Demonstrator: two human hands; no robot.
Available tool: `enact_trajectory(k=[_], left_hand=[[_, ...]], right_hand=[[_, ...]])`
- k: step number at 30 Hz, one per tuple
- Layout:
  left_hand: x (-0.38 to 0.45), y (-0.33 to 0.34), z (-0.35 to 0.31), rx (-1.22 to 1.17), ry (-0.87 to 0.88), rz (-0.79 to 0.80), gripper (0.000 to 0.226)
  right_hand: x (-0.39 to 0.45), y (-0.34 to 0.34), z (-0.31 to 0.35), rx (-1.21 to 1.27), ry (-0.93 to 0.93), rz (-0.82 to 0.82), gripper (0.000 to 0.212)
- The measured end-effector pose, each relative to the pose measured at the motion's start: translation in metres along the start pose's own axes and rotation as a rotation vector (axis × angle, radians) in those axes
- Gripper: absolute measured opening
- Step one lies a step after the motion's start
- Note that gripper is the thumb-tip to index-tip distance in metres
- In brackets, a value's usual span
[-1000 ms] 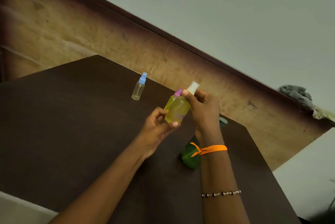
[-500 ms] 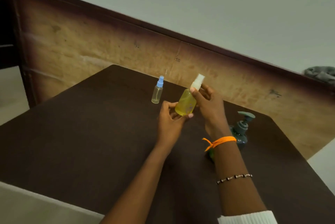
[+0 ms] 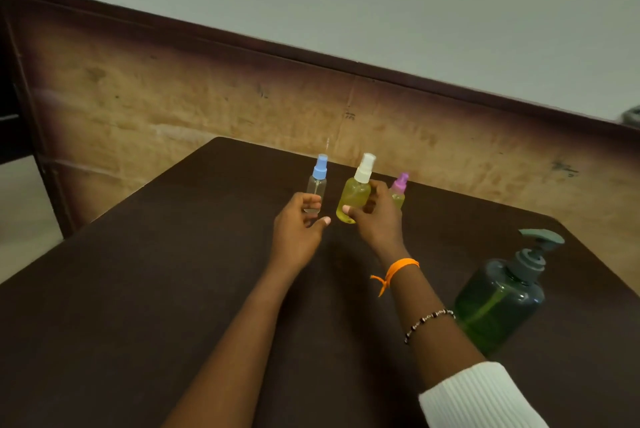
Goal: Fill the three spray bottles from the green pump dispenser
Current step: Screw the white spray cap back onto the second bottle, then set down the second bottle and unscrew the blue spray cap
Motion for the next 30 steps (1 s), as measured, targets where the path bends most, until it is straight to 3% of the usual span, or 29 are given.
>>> enact_trajectory(k=[14, 18, 22, 25, 30], left_hand=[[0.013, -0.002, 0.01, -0.095, -0.061, -0.109, 0.026], [0.014, -0.001, 0.011, -0.101, -0.083, -0.12, 0.026], [0.013, -0.003, 0.011, -0.106, -0.093, -0.127, 0.028], [0.014, -0.004, 0.011, -0.115, -0.089, -0.152, 0.03], [0.02, -0.006, 0.016, -0.157, -0.116, -0.193, 0.034]], right_hand=[[0.026, 0.035, -0.041, -0.133, 0.069, -0.104, 0.053], [0.019, 0.03, -0.035, -0.137, 0.093, -0.105, 0.067], [-0.003, 0.014, -0.003, -0.332, -0.265, -0.383, 0.042], [0.002, 0.025, 0.017, -0.213, -0.412, -0.277, 0.035], [0.027, 0.064, 0.033, -0.221, -0.298, -0.046, 0.061]])
Point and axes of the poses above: each hand's wrist, its own x-axis towards the middle knuckle, its own y-axis out of the palm, z = x × y, the point moved 2 cm from there along x, towards the middle knuckle, and after that the axes turned 9 degrees about -z, right-handed, at the moved point
